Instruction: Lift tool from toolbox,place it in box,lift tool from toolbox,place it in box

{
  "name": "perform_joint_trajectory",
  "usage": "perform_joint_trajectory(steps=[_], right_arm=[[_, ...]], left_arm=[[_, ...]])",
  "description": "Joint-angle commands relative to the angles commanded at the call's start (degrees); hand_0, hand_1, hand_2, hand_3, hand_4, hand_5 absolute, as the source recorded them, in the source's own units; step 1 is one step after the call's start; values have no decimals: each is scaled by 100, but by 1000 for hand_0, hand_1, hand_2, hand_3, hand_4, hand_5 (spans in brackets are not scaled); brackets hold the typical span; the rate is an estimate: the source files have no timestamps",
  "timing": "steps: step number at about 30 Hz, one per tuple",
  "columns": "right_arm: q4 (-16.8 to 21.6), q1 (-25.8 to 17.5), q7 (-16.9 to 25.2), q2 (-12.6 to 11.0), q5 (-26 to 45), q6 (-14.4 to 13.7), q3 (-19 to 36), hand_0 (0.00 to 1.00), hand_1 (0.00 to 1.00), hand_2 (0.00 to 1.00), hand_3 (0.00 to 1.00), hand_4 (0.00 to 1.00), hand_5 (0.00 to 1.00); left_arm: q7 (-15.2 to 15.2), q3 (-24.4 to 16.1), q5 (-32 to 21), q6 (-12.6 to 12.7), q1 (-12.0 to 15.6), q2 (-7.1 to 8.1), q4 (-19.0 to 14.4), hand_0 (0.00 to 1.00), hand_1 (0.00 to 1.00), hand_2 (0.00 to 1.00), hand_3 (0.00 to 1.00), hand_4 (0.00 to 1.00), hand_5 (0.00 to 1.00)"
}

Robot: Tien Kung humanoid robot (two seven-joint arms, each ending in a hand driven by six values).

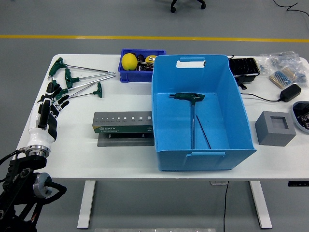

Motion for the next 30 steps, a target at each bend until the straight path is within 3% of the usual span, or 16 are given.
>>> perform_joint_trajectory(steps=[5,6,8,21,30], right_arm=[[-5,24,39,-6,144,-5,-82,705,660,746,675,884,836],[-5,28,47,-7,174,-7,-95,706,660,746,675,884,835],[-6,41,59,-10,211,-9,-111,706,660,746,675,884,835],[-6,77,43,-19,148,-10,-63,705,660,744,675,883,833],[-6,82,30,-14,91,-4,-30,705,659,744,672,882,832]], left_arm=[[-113,84,-151,-290,-44,39,-46,755,768,871,773,998,801],[-137,94,-180,-334,-49,33,-53,839,874,911,796,998,862],[-153,121,-237,-422,-64,14,-58,839,874,911,796,998,862],[180,192,-23,-667,-30,46,-96,835,854,900,788,998,877],[167,200,-29,-654,-75,31,-156,833,850,896,791,998,873]])
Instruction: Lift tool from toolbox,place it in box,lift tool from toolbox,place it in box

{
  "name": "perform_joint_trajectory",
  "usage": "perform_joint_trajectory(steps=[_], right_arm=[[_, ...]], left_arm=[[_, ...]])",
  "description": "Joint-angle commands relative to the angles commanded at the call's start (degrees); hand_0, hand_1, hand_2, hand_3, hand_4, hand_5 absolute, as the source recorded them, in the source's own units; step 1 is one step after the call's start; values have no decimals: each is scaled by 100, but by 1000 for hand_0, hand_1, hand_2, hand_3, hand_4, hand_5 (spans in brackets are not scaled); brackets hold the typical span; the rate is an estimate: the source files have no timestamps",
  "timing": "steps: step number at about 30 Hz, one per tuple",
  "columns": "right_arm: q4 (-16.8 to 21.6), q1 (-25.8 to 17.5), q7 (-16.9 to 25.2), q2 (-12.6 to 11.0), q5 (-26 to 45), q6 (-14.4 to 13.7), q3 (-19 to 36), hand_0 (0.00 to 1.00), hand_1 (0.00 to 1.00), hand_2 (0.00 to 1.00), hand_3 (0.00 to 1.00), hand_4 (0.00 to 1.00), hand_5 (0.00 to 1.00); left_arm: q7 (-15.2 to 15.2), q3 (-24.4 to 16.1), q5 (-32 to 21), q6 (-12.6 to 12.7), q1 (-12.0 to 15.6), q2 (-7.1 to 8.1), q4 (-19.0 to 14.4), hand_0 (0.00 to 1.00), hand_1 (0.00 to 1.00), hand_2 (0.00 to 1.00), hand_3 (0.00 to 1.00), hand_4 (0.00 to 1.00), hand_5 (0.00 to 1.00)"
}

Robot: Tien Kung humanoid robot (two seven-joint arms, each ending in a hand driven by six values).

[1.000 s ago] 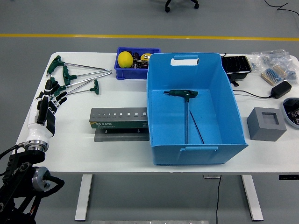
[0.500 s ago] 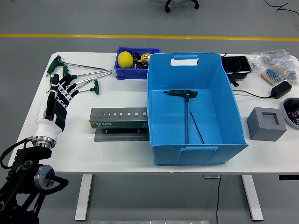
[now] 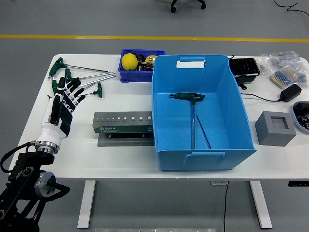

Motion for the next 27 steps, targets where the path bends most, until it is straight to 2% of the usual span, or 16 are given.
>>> perform_joint_trajectory(steps=[17,18,27], right_arm=[[0,1,-1,0,2,-6,2,705,659,743,672,881,832],[0,2,-1,-1,-6,-5,8,705,659,743,672,881,833],[0,0,-7,-4,-40,-2,31,704,659,743,672,881,832]], left_arm=[[-25,0,6,40,9,11,-71,842,864,899,803,998,918],[-29,3,5,35,10,11,-78,857,906,910,834,998,919],[-24,-1,96,-45,16,22,-127,871,933,928,841,998,920]])
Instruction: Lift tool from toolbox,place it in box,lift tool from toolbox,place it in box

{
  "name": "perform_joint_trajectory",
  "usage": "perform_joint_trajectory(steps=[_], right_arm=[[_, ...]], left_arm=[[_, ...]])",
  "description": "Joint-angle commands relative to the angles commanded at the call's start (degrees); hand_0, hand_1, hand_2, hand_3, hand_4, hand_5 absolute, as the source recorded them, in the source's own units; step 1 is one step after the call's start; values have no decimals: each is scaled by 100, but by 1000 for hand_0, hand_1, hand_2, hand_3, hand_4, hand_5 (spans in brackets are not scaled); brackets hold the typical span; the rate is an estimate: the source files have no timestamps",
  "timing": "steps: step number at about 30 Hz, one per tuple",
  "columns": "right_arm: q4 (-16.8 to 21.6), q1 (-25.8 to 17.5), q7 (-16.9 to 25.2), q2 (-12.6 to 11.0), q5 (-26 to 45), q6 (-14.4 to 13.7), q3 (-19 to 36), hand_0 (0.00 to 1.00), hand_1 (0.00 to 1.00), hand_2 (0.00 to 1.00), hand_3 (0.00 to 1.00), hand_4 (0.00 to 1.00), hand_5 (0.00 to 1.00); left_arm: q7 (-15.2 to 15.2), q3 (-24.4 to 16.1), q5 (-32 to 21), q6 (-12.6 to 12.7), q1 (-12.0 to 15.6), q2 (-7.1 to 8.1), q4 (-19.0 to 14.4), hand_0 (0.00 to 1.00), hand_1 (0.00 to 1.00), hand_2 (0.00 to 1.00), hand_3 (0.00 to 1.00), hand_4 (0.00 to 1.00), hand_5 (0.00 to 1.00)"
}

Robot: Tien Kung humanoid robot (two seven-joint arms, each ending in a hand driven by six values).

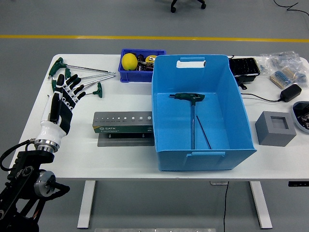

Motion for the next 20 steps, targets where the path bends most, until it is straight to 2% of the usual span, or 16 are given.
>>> perform_joint_trajectory(steps=[20], right_arm=[[0,-24,9,1,5,3,-19,703,659,743,671,881,831]], left_arm=[[-3,112,-65,21,6,32,36,876,945,960,873,998,928]])
